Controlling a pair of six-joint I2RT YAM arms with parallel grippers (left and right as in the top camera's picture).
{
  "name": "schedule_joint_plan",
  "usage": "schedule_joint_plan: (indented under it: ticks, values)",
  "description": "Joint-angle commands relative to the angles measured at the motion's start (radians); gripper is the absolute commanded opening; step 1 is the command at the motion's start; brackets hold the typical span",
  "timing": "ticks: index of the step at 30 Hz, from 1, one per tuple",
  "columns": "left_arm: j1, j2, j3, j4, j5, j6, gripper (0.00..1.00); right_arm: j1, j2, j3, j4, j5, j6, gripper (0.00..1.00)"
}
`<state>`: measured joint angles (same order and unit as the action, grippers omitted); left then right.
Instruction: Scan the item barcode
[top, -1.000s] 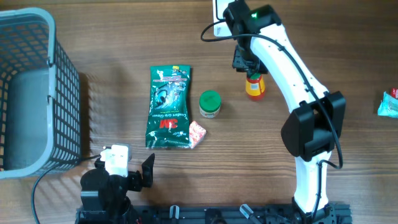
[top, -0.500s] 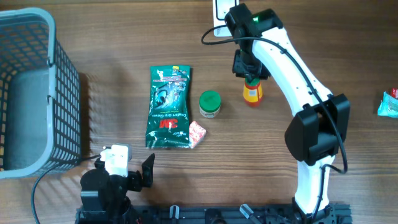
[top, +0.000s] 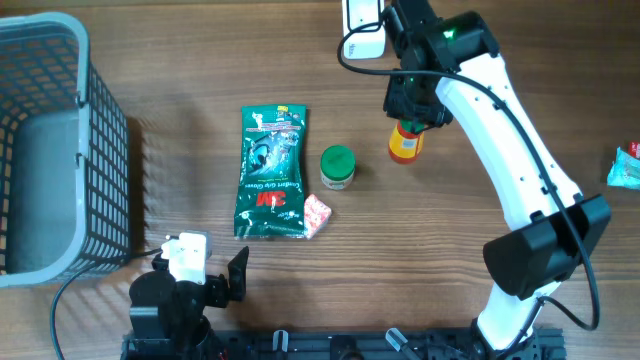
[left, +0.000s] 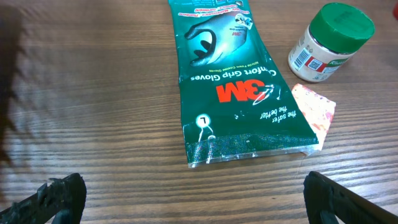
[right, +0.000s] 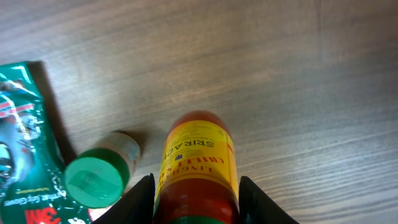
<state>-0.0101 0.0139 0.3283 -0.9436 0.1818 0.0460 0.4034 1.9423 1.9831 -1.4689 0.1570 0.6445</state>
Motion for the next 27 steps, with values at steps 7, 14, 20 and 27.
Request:
schedule_joint_plan:
  ticks: [7,14,20,27]
  values:
    - [0.006,-0.007,-0.001,-0.001,0.012,-0.006,1.00,0.018,-0.049,-0.075,-0.044,0.005,0.029,0.21]
    - [0.006,-0.007,-0.001,-0.001,0.012,-0.006,1.00,0.019,-0.124,-0.107,0.014,0.006,0.030,0.22]
    - [0.006,-0.007,-0.001,-0.001,0.012,-0.006,1.00,0.019,-0.130,-0.314,0.190,-0.014,0.146,0.31]
    - [0.006,-0.007,-0.001,-0.001,0.012,-0.006,1.00,0.019,-0.130,-0.468,0.314,-0.025,0.198,0.31]
